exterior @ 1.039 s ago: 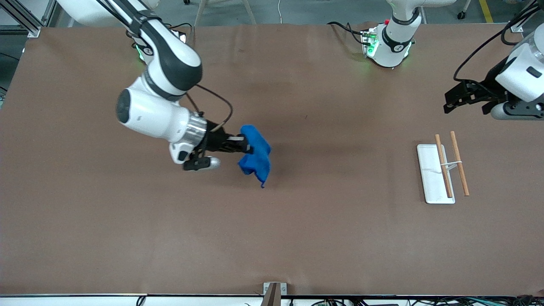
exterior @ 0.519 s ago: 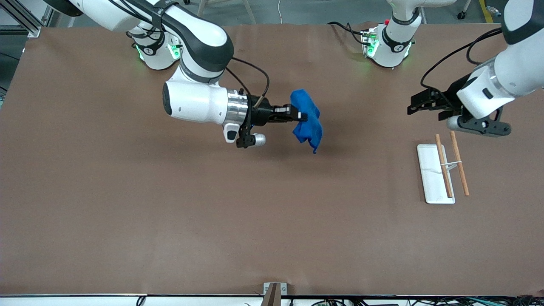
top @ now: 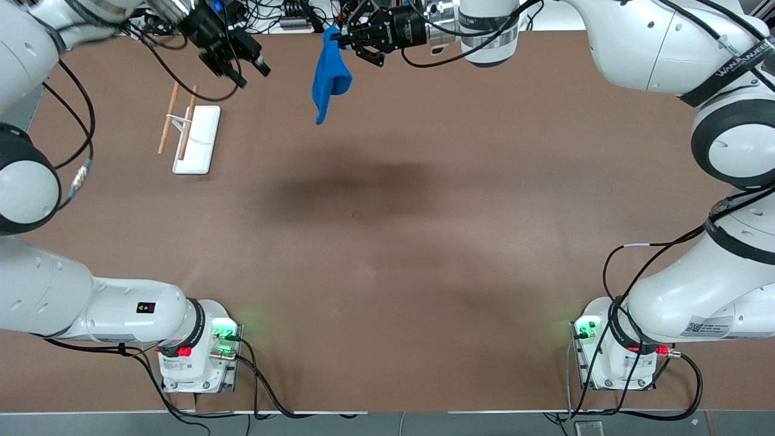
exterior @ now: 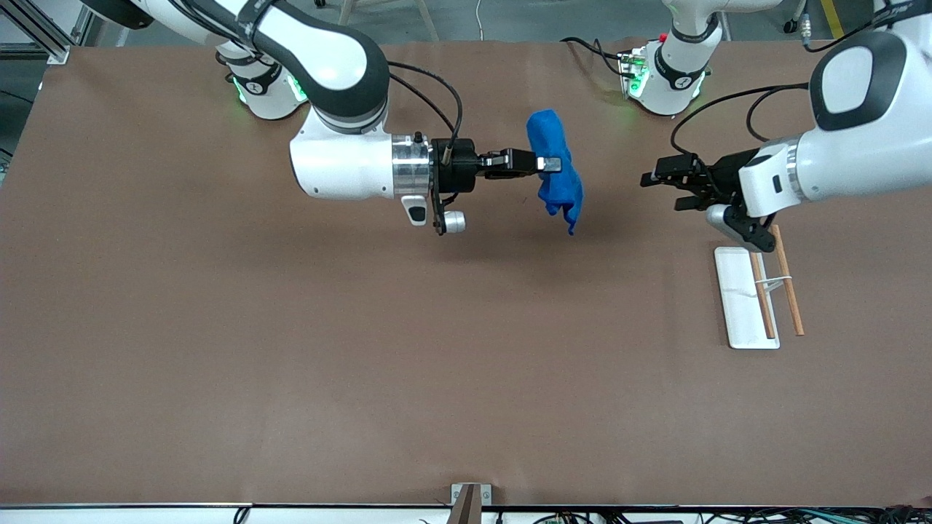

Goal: Right arm passes towel to left arm to hang
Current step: 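Lift the towel with the right gripper while the left gripper approaches, then grasp the hanging towel with the left gripper beside the right gripper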

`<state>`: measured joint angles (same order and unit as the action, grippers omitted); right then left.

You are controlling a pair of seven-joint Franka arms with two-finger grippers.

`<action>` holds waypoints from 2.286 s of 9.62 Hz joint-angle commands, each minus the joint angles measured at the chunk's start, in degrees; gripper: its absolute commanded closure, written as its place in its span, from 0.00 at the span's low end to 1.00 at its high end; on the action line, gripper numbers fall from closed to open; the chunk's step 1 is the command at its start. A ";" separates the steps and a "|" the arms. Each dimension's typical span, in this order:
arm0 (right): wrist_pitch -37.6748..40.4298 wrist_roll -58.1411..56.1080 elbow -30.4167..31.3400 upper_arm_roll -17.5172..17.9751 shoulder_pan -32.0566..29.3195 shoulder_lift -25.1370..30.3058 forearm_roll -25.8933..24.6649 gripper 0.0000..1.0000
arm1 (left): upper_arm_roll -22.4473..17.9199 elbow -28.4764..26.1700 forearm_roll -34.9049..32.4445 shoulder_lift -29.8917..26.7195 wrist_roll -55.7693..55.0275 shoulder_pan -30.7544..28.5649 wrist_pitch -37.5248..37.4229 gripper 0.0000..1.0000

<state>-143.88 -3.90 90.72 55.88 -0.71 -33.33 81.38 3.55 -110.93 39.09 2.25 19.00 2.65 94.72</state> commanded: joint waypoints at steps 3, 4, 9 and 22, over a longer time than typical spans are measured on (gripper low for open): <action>5.88 -20.08 -0.28 0.99 0.00 -3.94 18.00 0.99 | -3.02 -11.23 19.58 0.30 10.26 1.57 1.34 0.00; 5.89 -20.18 -0.28 0.99 0.44 -4.03 18.89 0.99 | -3.02 -12.20 24.58 0.56 11.66 1.48 0.56 0.00; 5.54 -21.05 0.59 0.90 0.88 -4.11 18.99 0.99 | -3.28 -18.52 41.91 2.23 24.14 1.13 -5.42 0.00; 5.37 -21.06 -1.84 0.64 4.21 -4.90 22.59 0.99 | -2.32 -30.56 71.65 5.57 42.61 2.54 -13.67 0.22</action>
<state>-138.09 -23.49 90.44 56.36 2.42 -37.71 101.80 1.13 -138.74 108.77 7.26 59.00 5.21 81.94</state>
